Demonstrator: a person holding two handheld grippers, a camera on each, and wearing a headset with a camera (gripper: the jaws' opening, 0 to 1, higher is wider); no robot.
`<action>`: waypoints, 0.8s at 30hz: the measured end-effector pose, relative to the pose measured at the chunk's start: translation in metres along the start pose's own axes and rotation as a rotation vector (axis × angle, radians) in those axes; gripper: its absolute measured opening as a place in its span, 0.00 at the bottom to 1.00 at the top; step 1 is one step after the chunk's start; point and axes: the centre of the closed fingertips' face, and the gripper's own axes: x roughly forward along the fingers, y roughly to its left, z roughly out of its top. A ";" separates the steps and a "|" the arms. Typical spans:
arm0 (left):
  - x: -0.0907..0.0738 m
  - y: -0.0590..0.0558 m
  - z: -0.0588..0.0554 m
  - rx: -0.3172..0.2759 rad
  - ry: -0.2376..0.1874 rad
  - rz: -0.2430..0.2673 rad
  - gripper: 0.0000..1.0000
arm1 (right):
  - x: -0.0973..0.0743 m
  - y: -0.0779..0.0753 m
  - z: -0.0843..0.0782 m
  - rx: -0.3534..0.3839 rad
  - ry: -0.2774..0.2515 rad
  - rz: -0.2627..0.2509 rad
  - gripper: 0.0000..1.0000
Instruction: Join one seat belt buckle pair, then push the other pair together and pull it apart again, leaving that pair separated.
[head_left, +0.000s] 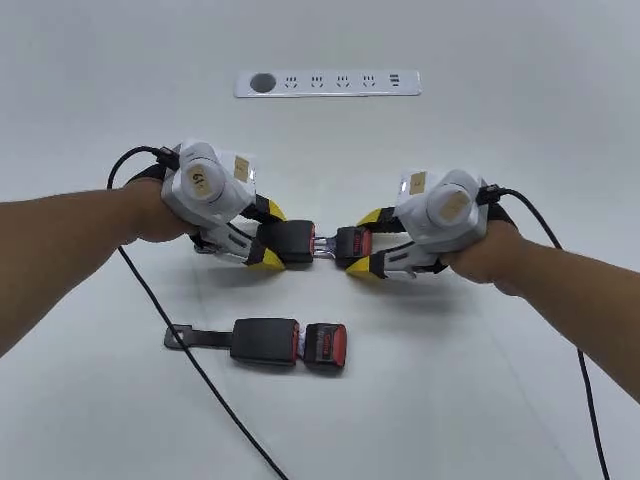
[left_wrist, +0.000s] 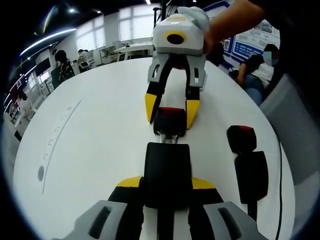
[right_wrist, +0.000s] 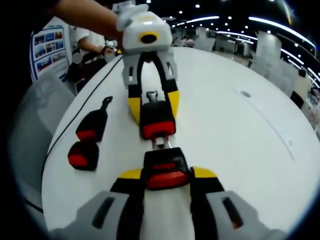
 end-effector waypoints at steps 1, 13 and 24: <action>0.000 0.000 0.000 0.000 0.000 0.000 0.34 | -0.002 0.000 -0.001 -0.001 0.002 0.001 0.35; 0.000 0.001 0.000 0.002 0.008 -0.005 0.34 | -0.024 0.000 -0.014 -0.006 0.006 -0.004 0.35; 0.000 0.000 0.000 0.003 0.012 -0.010 0.35 | -0.049 0.002 -0.031 0.006 0.009 -0.012 0.35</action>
